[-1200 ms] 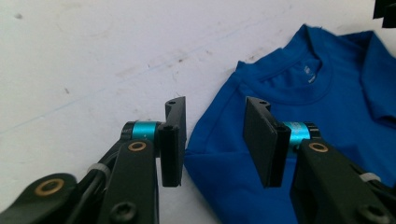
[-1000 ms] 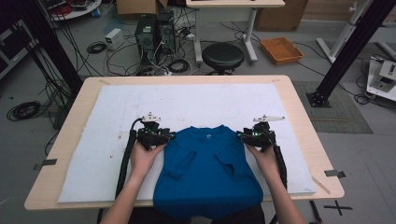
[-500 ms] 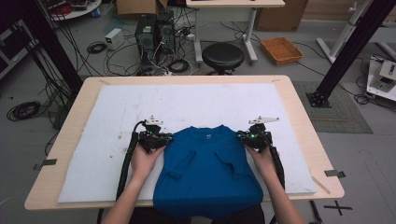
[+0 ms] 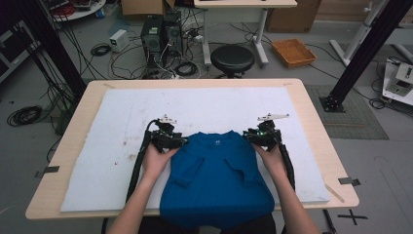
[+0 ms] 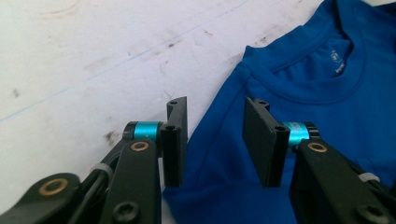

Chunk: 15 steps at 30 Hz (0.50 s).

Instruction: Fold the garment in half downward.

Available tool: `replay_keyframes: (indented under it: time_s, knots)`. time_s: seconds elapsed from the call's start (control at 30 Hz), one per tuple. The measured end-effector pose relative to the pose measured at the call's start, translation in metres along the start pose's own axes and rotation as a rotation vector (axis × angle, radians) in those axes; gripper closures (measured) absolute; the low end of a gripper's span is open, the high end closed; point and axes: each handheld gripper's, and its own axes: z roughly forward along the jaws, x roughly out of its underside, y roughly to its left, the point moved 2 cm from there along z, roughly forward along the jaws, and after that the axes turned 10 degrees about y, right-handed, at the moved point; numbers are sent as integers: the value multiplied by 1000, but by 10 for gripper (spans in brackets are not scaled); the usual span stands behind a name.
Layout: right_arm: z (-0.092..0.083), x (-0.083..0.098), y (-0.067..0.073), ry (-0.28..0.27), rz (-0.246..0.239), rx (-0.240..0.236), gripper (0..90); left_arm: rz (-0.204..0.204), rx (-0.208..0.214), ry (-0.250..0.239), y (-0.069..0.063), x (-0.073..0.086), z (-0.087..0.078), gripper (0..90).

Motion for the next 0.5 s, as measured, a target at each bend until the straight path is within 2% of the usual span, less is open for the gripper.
replay_keyframes:
  time_s: [0.17, 0.23, 0.3, 0.37, 0.43, 0.5]
  knots:
    - [14, -2, 2, 49, -18, 9, 680, -3, -9, 18, 1, -1, 4, 616]
    - [23, -2, 4, 87, -35, 29, 685, 8, -26, 24, 0, -1, 3, 655]
    - [23, -2, 5, 86, -50, 47, 745, 37, -52, 32, -3, 0, 3, 715]
    - [23, -2, 5, 90, -68, 34, 843, 43, -61, 31, -4, 0, 3, 787]
    - [21, -1, 6, 86, -80, 39, 879, 47, -45, 32, -4, 1, 3, 858]
    - [20, -2, 8, 77, -91, 40, 891, 48, -42, 32, -5, 1, 3, 871]
